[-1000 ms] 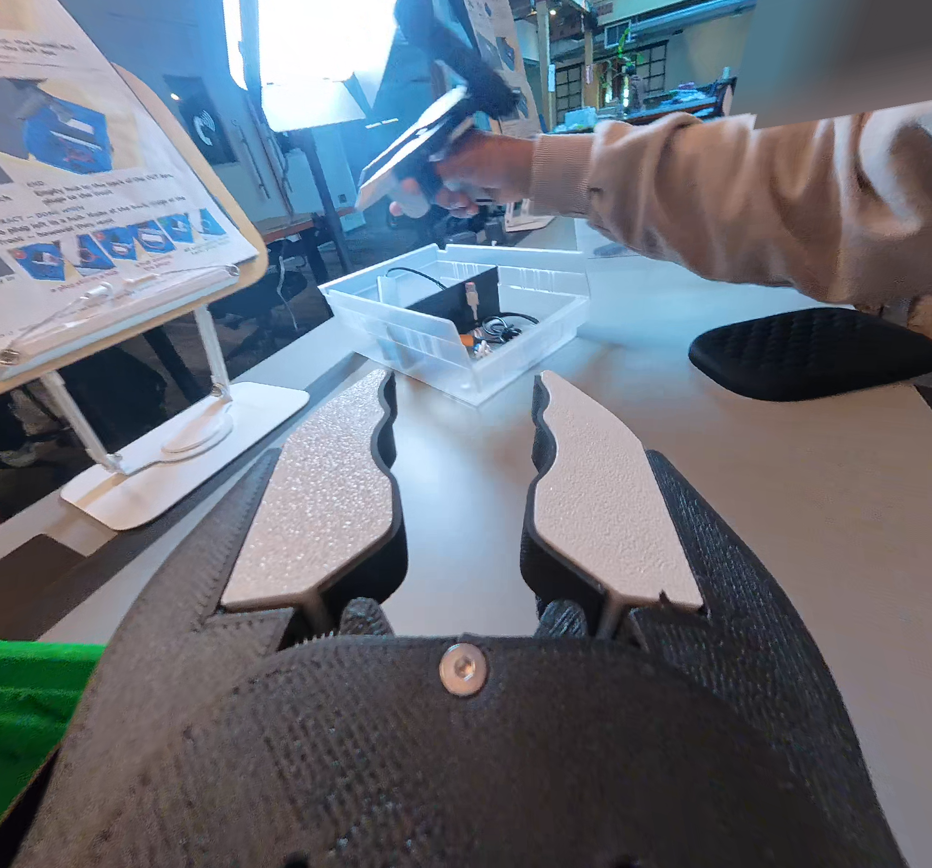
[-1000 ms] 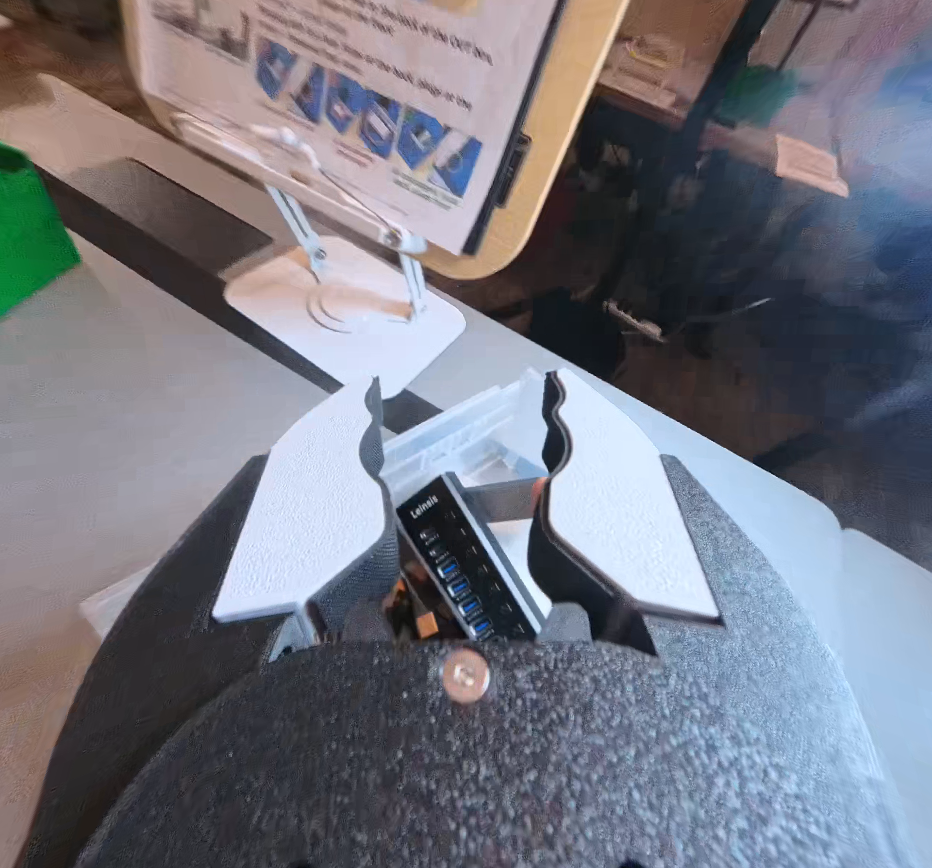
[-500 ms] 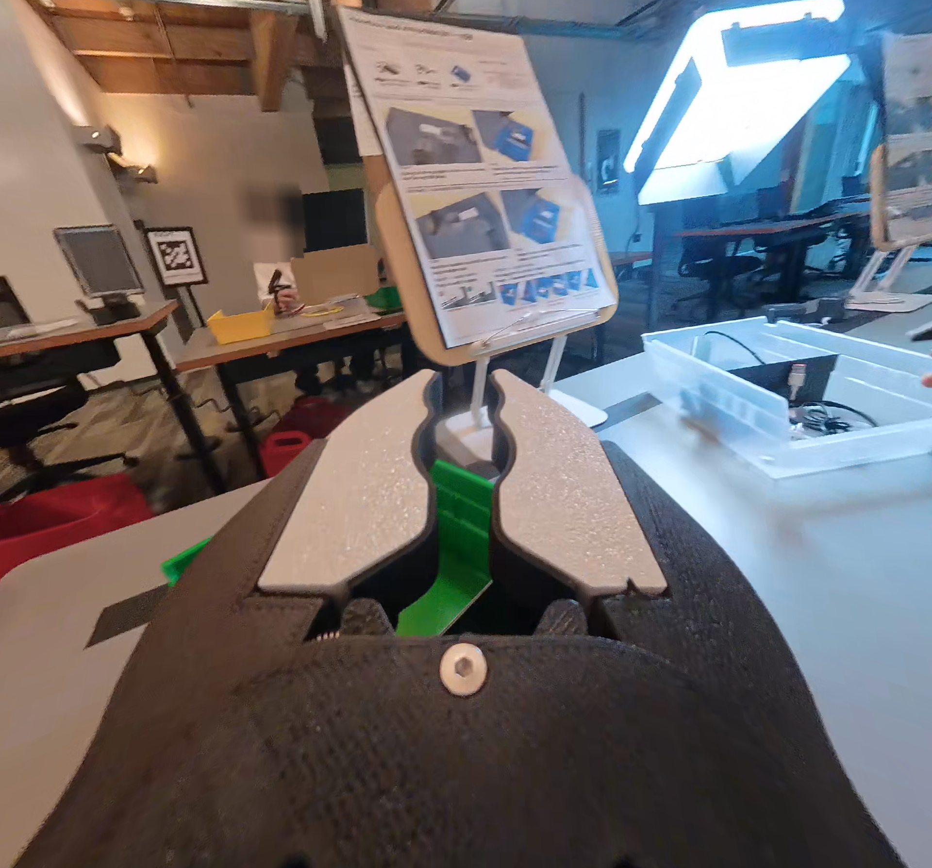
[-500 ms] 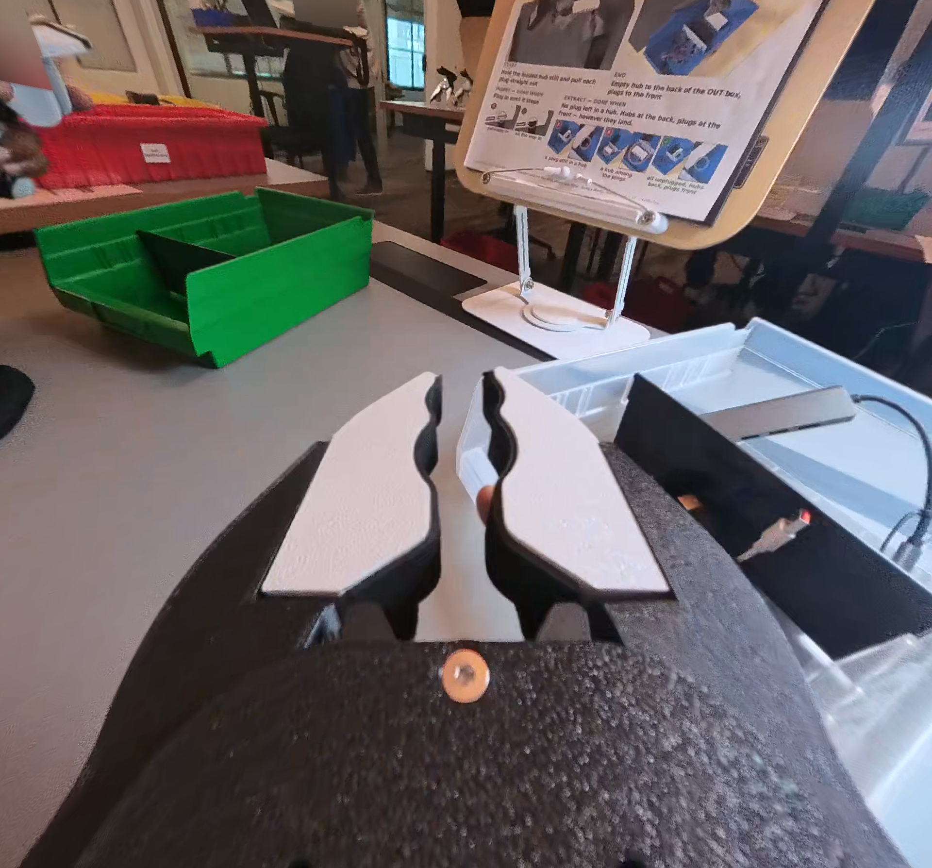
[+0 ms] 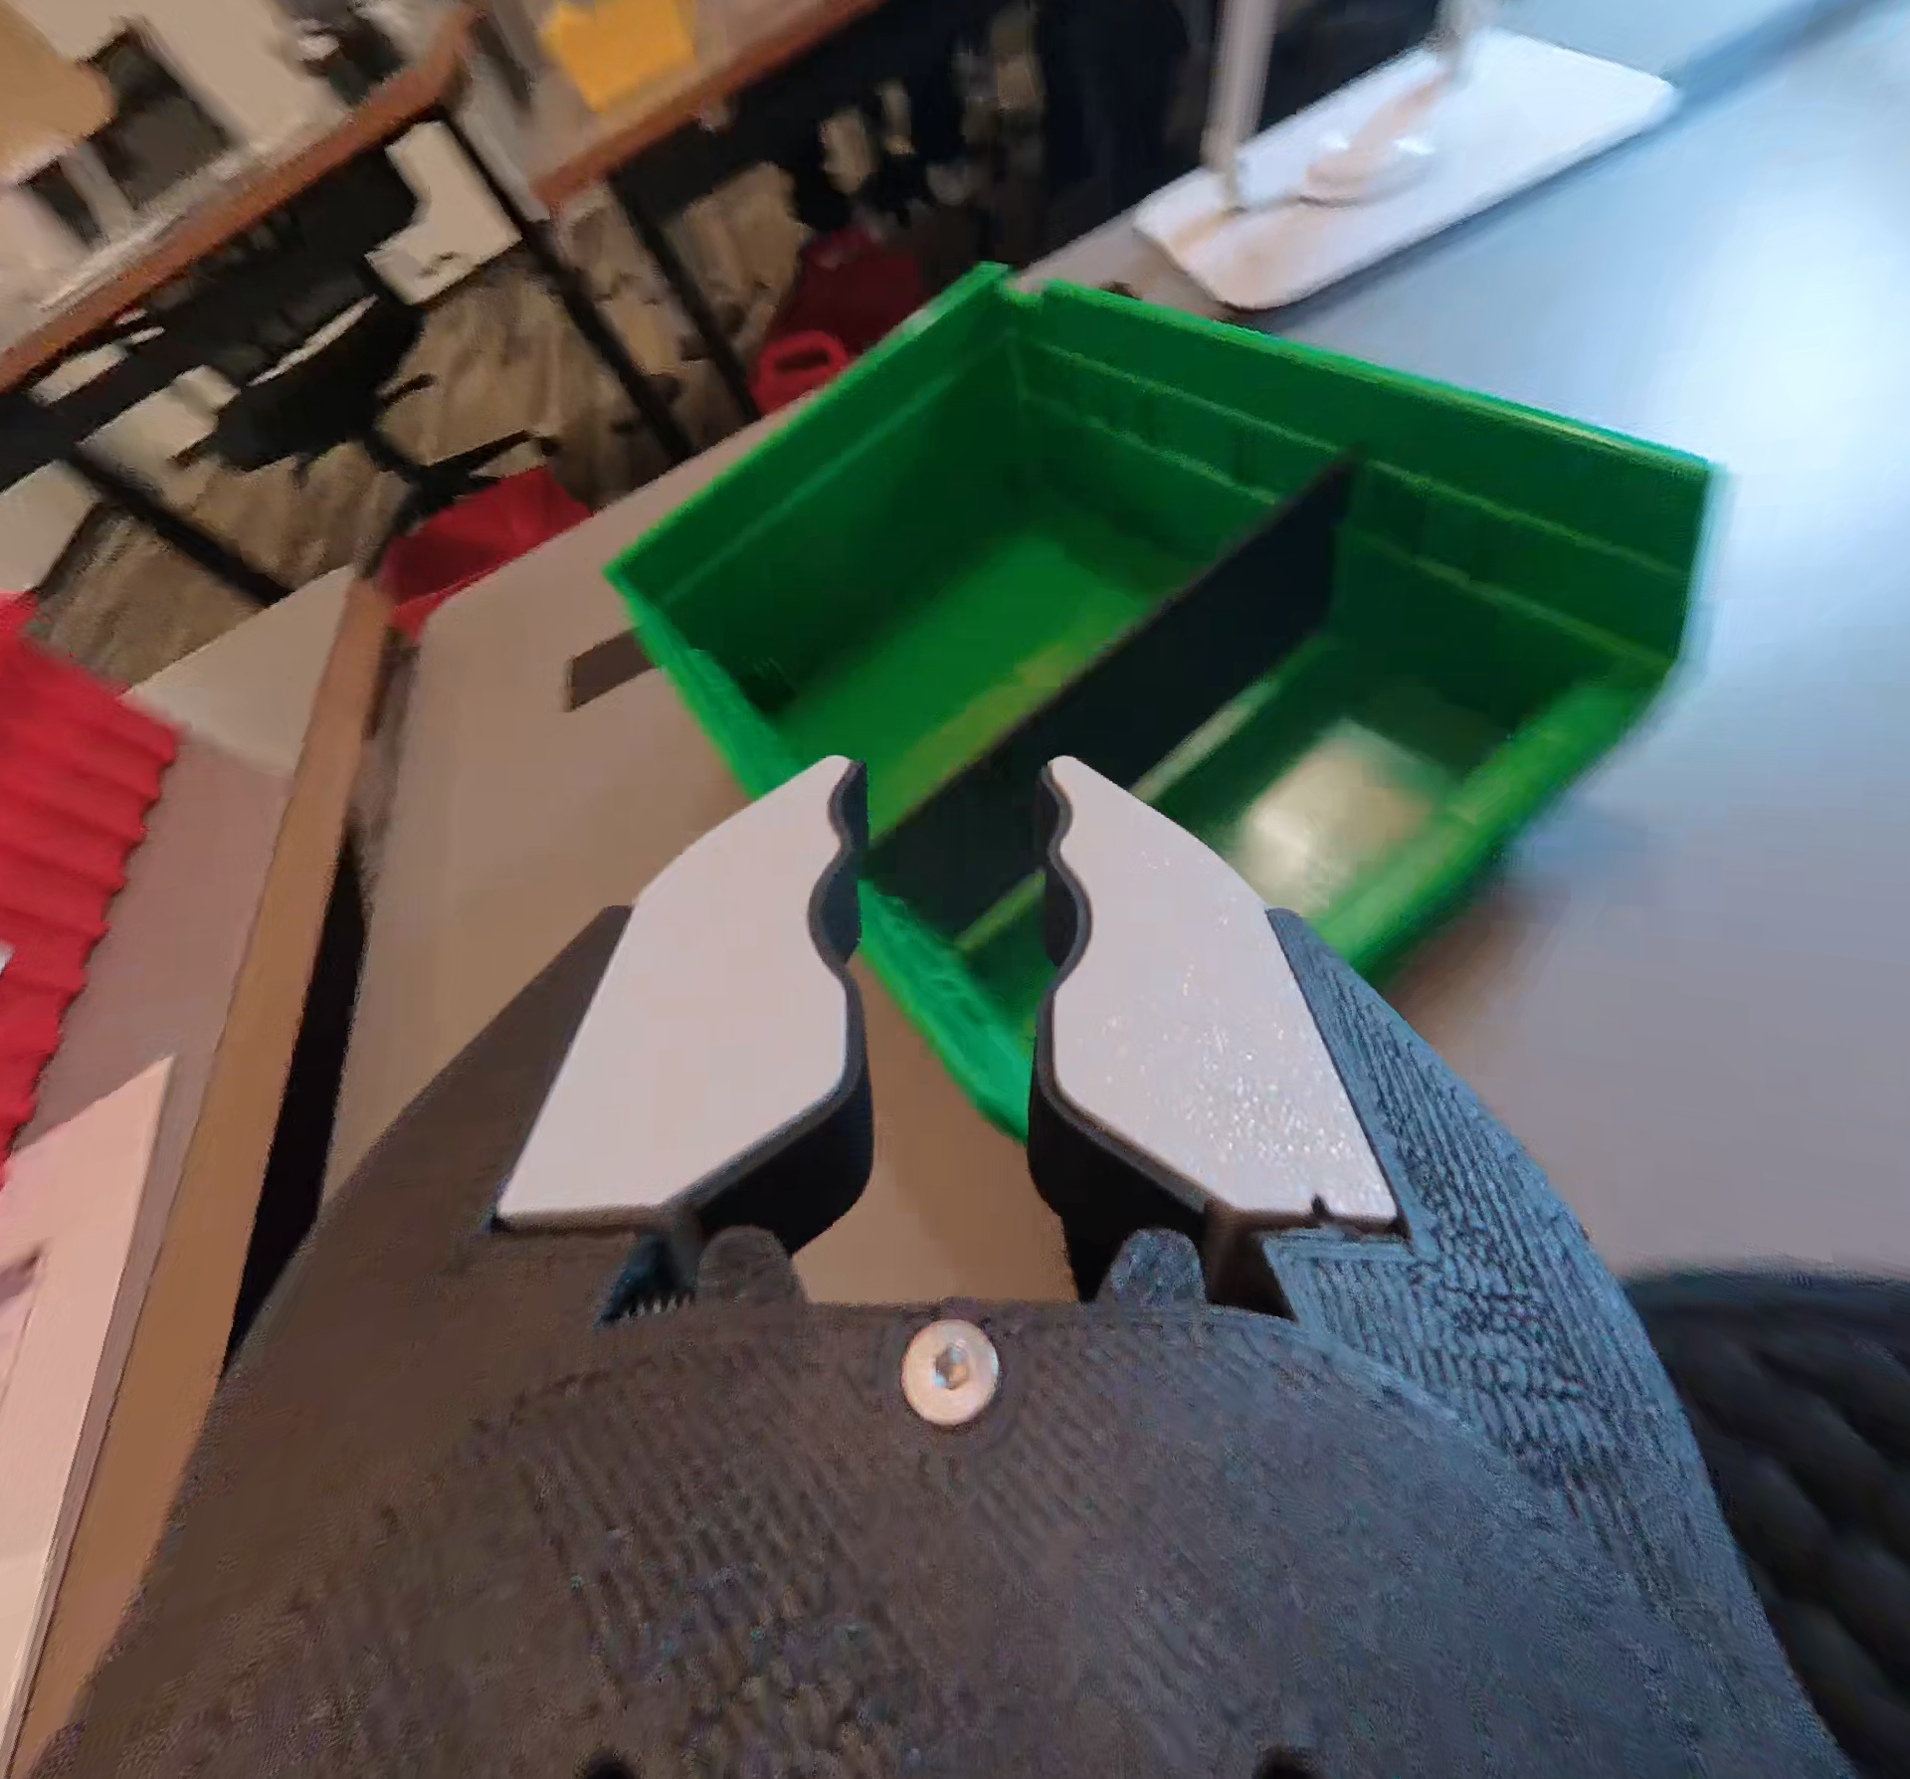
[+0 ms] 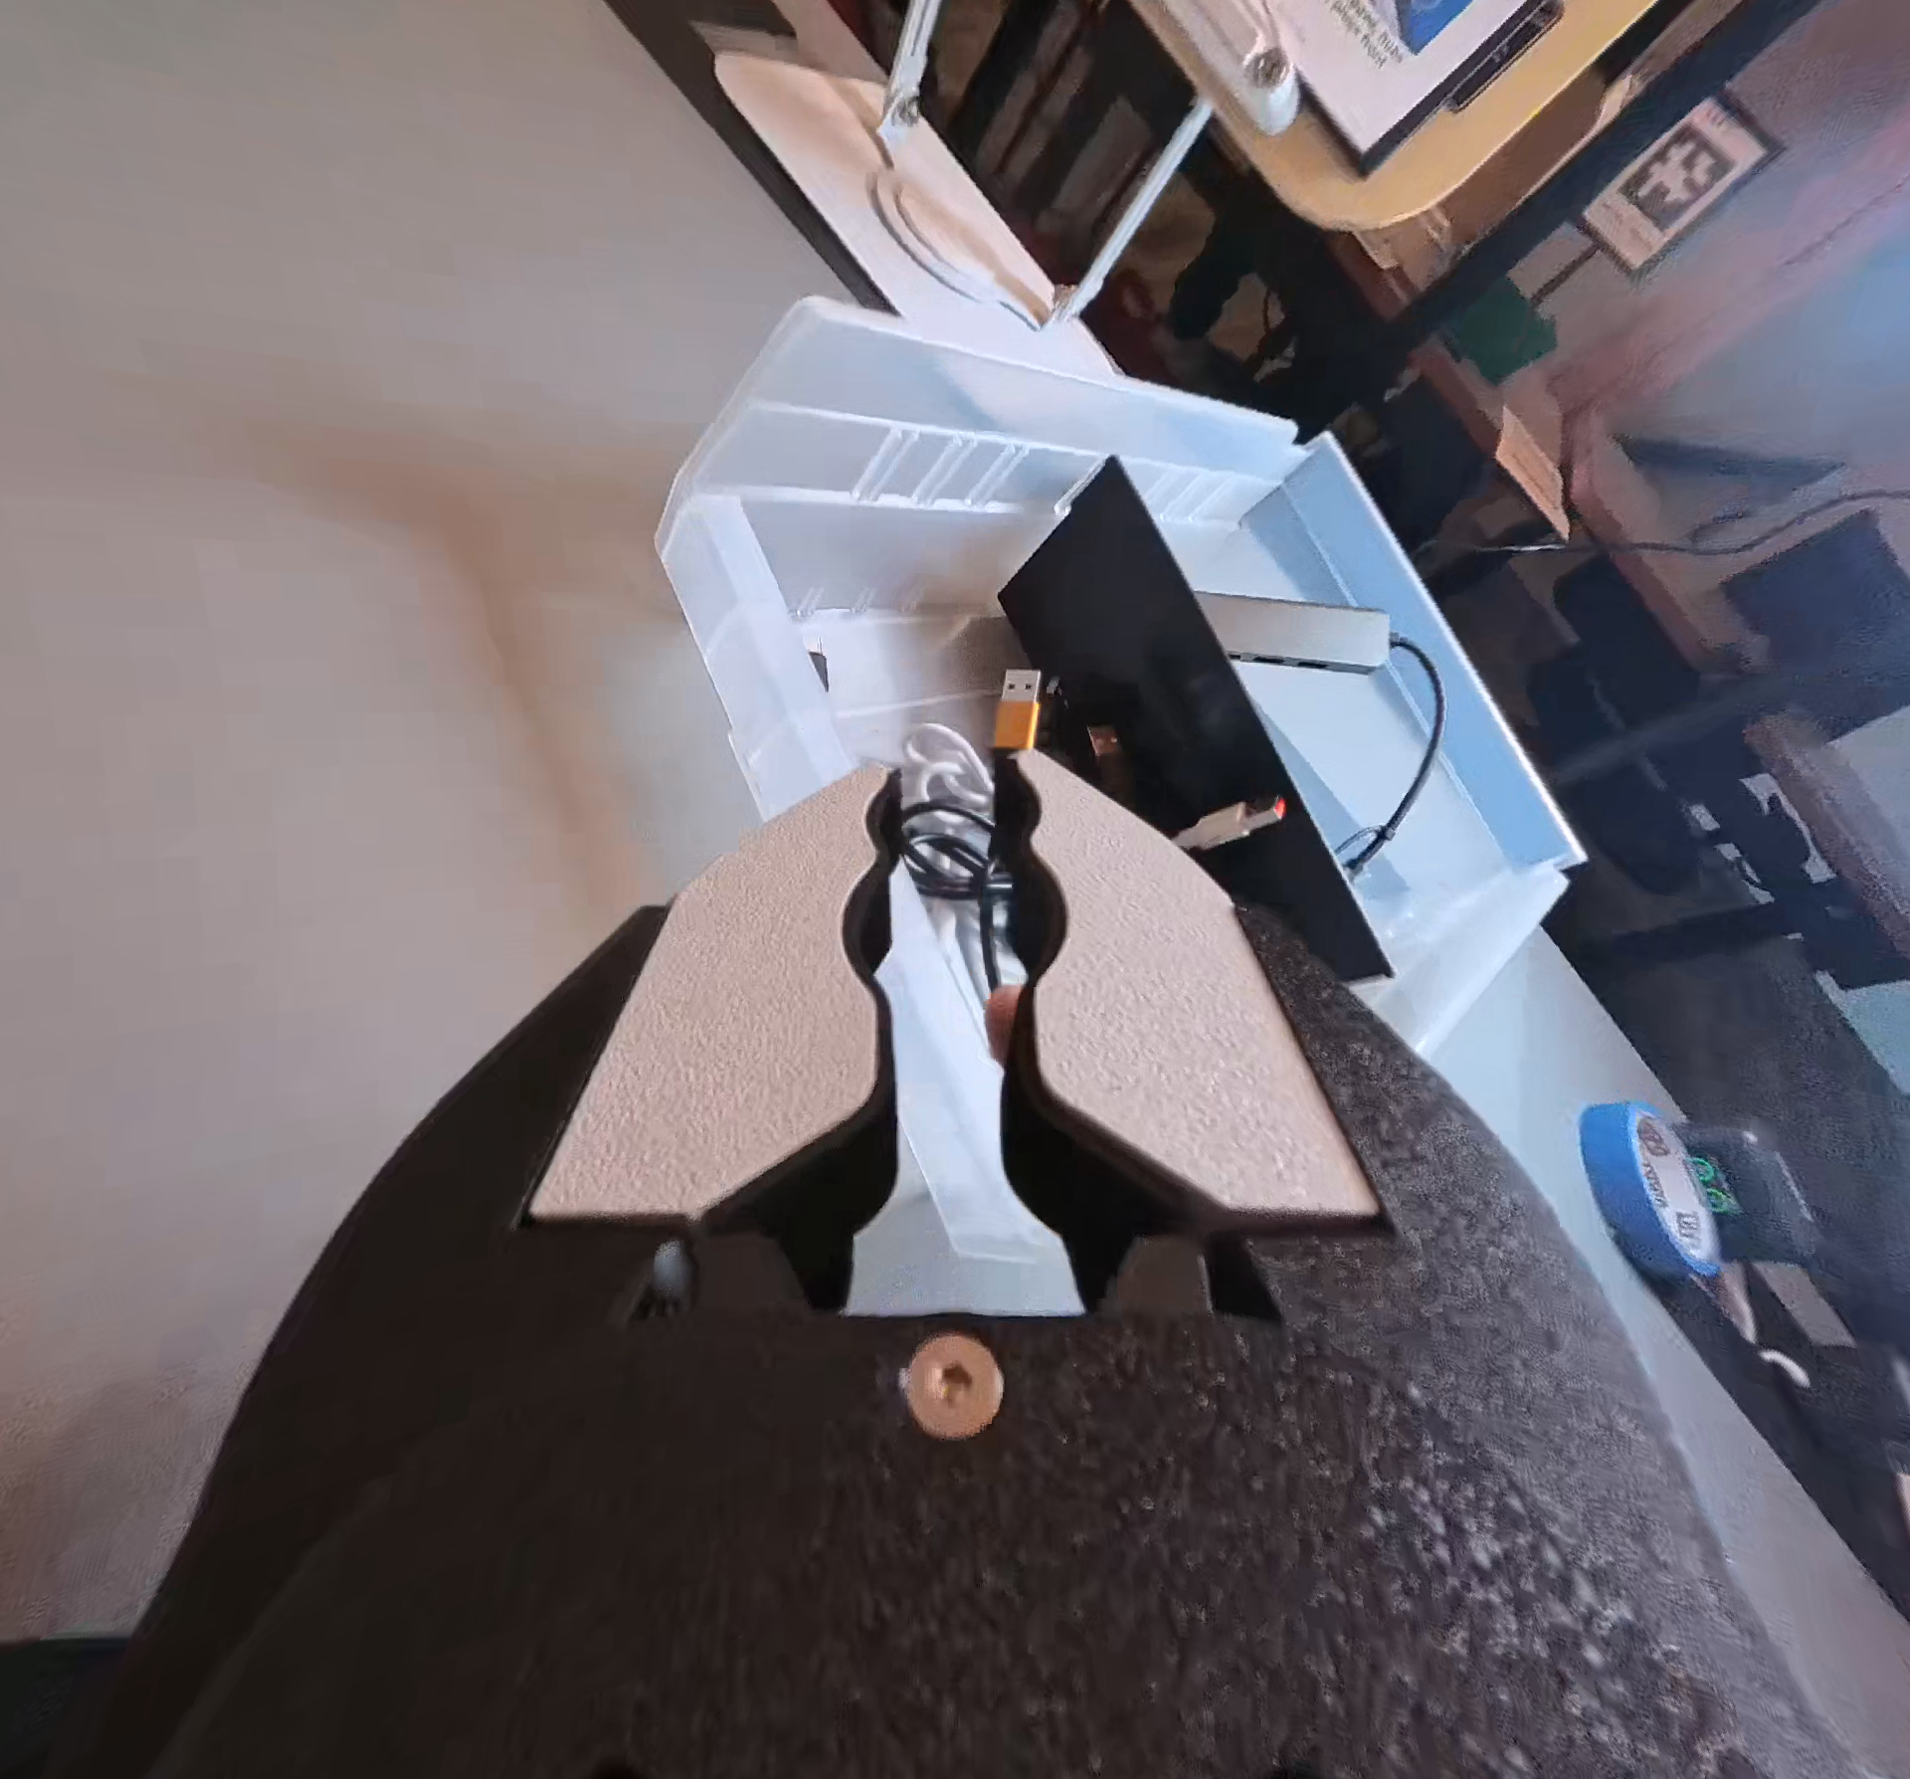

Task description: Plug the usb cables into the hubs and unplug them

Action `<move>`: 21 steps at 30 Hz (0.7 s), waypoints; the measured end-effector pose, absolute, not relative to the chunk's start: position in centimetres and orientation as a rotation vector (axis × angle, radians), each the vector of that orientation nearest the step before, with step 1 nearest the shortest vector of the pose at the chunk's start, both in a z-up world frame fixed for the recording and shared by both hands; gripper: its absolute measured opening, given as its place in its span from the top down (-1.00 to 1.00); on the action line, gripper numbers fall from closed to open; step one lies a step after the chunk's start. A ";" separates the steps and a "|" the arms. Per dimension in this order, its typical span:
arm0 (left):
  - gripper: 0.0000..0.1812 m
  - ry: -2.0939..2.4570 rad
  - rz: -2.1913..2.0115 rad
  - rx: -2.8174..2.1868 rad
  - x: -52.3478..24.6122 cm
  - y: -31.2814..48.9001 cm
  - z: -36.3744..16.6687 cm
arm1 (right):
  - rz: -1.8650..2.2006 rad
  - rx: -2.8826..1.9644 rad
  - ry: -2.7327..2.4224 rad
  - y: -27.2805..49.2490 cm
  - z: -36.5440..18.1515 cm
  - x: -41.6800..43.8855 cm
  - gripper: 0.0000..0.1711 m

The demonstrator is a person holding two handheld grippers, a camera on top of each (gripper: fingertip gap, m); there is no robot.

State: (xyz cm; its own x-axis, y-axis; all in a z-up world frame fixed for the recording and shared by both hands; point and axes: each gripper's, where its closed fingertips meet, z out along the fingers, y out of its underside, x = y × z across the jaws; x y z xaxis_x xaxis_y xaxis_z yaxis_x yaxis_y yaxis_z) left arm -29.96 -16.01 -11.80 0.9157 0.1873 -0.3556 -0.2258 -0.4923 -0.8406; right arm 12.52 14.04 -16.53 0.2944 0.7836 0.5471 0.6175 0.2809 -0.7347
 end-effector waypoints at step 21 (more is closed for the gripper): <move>0.68 1.255 0.424 -2.343 -14.8 -9.1 -25.6 | -0.215 -1.461 -2.159 14.4 -24.5 11.7 0.64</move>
State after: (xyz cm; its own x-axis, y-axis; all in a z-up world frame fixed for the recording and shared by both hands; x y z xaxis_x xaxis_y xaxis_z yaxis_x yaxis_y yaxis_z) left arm -14.80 -9.06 -25.63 0.5401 -0.7027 -0.4632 -0.8396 -0.4877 -0.2391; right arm 11.68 14.37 -24.54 -0.2832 0.8186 0.4997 0.9010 0.4056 -0.1539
